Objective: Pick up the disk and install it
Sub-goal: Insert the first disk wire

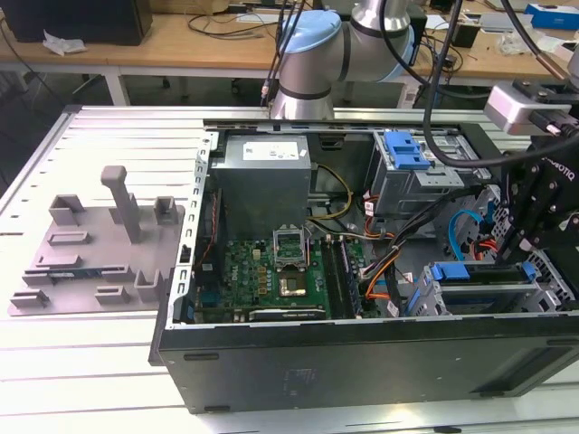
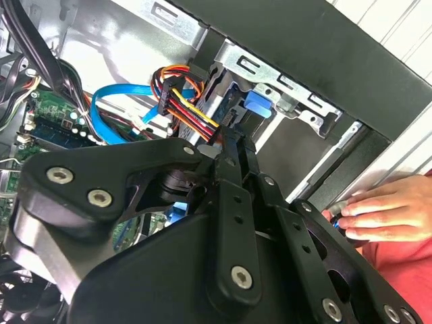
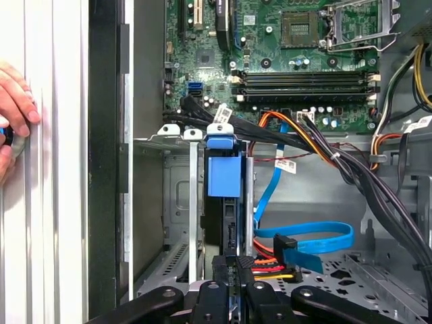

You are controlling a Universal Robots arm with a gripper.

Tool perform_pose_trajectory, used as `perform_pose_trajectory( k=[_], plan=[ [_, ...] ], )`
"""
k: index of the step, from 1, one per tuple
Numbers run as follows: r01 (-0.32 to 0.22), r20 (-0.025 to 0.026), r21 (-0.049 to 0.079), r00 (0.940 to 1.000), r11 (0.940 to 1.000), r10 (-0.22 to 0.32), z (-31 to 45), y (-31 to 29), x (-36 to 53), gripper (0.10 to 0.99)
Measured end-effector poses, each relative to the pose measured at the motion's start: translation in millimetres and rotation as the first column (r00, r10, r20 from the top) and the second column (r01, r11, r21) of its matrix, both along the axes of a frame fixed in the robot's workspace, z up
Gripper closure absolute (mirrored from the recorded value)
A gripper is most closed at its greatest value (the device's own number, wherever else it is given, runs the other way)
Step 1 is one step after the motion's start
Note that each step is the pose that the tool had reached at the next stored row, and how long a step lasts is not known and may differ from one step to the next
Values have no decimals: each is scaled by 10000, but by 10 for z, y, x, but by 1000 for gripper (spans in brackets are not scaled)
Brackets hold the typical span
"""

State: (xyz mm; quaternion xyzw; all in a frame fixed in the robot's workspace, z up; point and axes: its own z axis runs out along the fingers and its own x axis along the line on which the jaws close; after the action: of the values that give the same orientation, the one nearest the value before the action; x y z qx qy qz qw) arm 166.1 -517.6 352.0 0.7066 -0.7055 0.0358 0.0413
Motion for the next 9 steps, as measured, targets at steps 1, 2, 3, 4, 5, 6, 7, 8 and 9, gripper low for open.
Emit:
perform_pose_trajectory(
  k=[1,2,3,4,5,6,7,8,9],
  plan=[
    [-3,0,0,10000,10000,3,-1,0,0,922],
    [-5,0,1,10000,10000,5,-2,0,0,922],
    [-5,0,1,10000,10000,5,-6,0,0,922],
    [-5,0,0,10000,10000,5,-6,0,0,922],
    [-5,0,0,10000,10000,5,-6,0,0,922],
    [-5,0,0,10000,10000,5,-6,0,-1,922],
    [-5,0,0,10000,10000,5,-6,0,0,922],
    [0,0,3,10000,10000,0,-7,1,0,922],
    [14,0,2,10000,10000,-14,-8,8,-1,922]
  ],
)
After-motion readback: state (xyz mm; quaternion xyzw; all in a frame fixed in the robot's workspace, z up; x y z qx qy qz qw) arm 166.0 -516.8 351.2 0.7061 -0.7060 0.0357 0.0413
